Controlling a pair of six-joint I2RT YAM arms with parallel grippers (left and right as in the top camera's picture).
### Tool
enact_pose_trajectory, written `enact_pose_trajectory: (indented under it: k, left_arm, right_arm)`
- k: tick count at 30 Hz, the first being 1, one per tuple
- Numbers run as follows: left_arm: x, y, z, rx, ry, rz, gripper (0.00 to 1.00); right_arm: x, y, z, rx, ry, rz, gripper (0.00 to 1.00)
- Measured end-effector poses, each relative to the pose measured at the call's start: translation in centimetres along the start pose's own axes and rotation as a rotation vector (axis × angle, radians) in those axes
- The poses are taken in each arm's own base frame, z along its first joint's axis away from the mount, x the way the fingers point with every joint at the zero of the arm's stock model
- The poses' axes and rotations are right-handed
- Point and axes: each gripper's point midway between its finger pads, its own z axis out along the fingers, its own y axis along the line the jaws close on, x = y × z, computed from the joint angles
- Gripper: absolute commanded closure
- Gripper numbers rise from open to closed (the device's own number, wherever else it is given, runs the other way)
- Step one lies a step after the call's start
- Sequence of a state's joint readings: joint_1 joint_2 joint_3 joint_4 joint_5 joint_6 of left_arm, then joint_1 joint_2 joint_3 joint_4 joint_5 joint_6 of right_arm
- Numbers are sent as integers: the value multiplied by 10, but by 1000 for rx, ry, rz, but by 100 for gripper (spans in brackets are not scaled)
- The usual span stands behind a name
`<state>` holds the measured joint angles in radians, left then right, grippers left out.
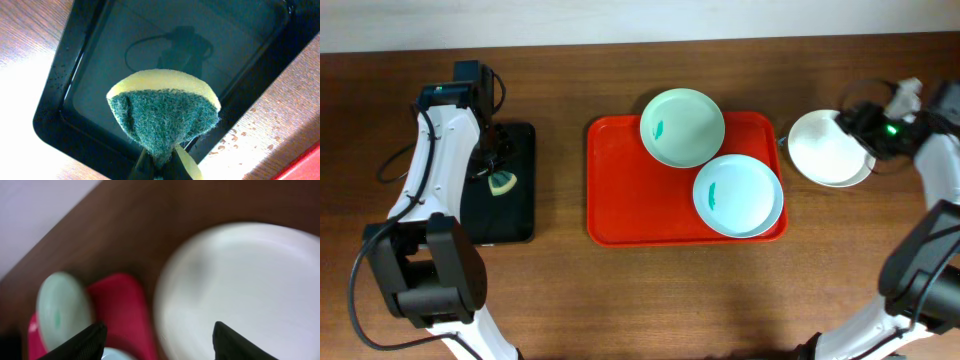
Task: Clean dirty plates on tray and stack at the side
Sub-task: 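Lift the white plate with the right gripper and place it right of tray, then move the right gripper to grasp the light green plate rim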
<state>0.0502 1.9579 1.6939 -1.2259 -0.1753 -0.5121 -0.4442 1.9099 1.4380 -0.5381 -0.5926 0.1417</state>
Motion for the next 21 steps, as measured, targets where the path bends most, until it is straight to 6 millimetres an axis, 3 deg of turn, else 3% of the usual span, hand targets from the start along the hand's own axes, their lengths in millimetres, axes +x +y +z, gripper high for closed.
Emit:
enact_pose_trajectory:
  k: [5,9,12,15,17,21]
  left_arm:
    - [2,-4,0,21,12,0,100]
    - [3,-5,0,29,17,0,100]
    - [4,-6,0,33,21,0,100]
    - [4,-6,0,33,21,0,100]
    - [4,-6,0,36,22,0,100]
    - [4,-6,0,36,22,0,100]
  right_arm:
    - [41,93,52,-21,102,-337,20]
    - [72,143,96,51,105,-564,13]
    - [83,145,125,112,95,-628,14]
    - [90,133,144,152,106,-622,29]
    - [95,125,153,167,121,-610,38]
    - [101,117,164,176,131,-587,42]
